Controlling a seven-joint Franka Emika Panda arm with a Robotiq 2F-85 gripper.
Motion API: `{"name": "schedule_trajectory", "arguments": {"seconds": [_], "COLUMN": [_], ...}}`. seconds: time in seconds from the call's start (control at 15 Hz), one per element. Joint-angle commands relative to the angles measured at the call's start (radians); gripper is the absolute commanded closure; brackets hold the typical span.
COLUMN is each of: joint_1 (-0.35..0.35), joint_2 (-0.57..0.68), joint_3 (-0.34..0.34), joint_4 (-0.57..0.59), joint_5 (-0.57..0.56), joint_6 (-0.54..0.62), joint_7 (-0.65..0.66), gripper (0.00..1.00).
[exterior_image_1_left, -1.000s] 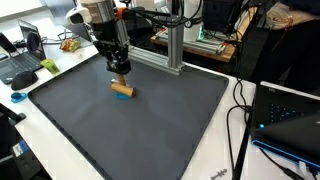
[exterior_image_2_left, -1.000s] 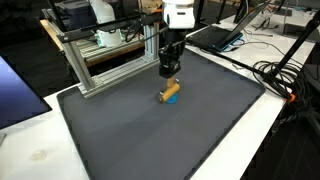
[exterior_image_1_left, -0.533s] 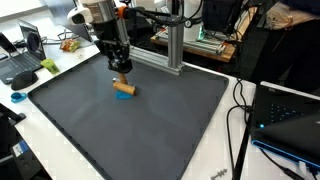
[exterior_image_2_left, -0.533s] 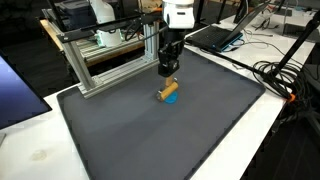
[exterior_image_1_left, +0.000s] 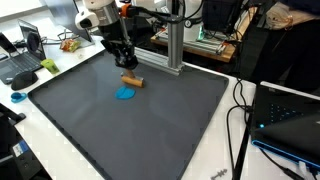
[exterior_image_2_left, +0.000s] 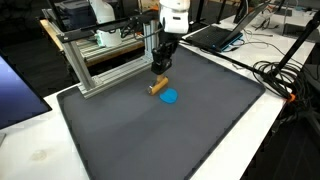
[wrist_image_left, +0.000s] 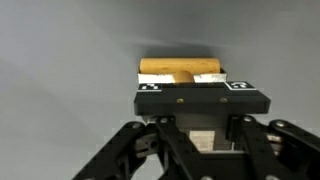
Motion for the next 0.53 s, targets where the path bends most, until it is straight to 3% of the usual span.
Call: {"name": "schedule_trajectory", "arguments": {"seconds": [0.0, 0.47], "joint_1": [0.009, -0.003], "joint_2": [0.011, -0.074], "joint_3": [0.009, 0.023], "joint_4": [-0.041, -0.039], "joint_5": [0.011, 0.094], "joint_6": [-0.020, -0.035], "joint_7": [0.021, 0.036], "gripper": [0.78, 0.78]}}
